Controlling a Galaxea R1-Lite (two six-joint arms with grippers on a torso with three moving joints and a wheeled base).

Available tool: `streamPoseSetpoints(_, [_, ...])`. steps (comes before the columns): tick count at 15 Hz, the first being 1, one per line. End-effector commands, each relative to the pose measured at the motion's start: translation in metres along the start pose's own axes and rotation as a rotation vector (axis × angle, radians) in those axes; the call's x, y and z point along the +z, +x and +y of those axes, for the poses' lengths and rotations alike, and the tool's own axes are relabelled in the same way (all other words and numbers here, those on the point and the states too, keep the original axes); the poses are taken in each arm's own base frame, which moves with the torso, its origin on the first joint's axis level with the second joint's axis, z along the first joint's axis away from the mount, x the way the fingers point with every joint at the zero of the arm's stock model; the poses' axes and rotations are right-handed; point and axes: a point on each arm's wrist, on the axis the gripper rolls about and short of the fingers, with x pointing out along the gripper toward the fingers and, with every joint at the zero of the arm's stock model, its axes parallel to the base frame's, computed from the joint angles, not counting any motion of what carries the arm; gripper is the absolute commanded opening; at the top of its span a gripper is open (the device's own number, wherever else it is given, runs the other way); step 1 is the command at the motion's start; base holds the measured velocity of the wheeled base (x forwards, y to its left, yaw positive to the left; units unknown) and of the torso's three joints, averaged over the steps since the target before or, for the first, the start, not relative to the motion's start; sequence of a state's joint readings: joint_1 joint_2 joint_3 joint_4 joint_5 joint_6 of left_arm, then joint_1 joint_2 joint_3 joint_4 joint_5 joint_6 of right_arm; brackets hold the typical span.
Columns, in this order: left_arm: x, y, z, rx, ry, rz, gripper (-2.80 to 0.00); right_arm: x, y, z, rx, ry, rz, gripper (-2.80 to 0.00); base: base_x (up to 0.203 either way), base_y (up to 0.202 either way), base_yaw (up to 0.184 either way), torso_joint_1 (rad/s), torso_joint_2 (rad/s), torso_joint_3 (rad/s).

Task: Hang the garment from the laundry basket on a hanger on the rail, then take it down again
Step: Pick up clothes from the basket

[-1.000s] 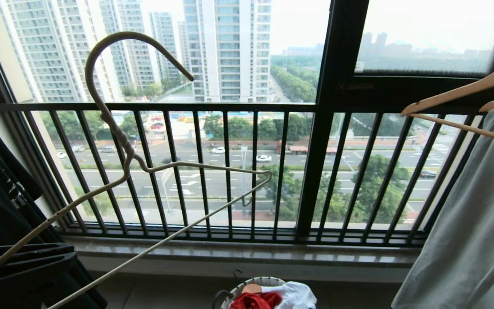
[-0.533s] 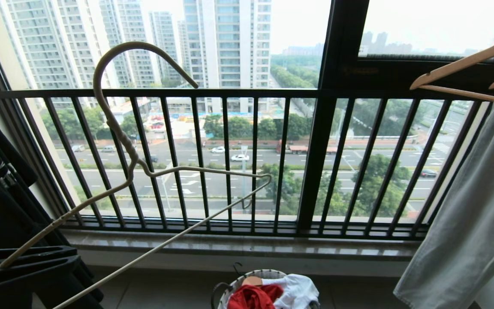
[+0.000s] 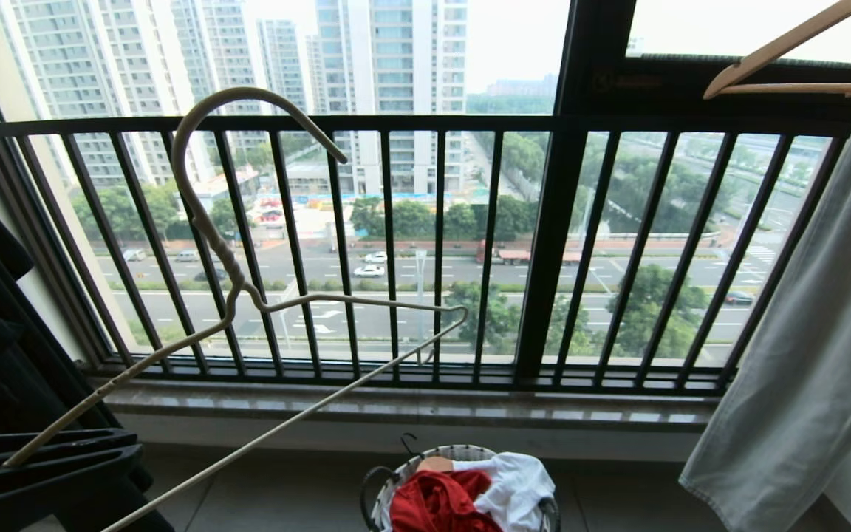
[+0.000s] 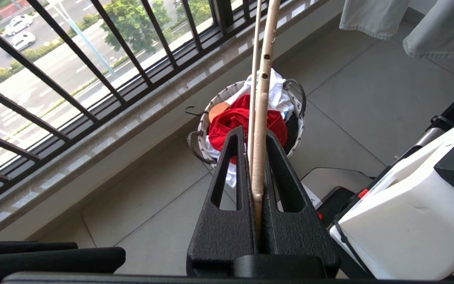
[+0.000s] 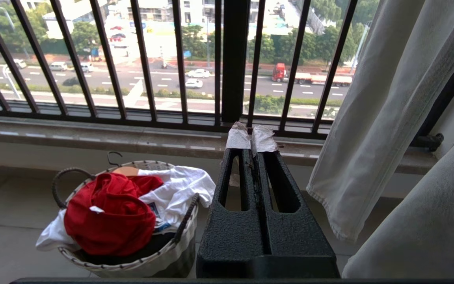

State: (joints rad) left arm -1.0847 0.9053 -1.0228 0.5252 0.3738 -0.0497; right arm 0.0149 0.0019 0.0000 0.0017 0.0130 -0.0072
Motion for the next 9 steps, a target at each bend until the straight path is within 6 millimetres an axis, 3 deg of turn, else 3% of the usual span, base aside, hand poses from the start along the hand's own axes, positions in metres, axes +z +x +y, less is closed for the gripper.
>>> streamPoseSetpoints(1, [0.0004,0.0000,-0.0001,0.001,0.000,0.000,-2.80,0.0000,0.0001,0.0000,0.001,0.000,0.001,-2.80,0.000,0.000,0.000,-0.206,0.51,0.309])
streamPoseSetpoints(9, [0.0002,0.0020,-0.0009,0.001,0.020,0.009,-2.80,0.0000,0.0001,0.0000,0.001,0.000,0.001,-2.80,0.000,0.000,0.000,-0.171,0.48,0.312])
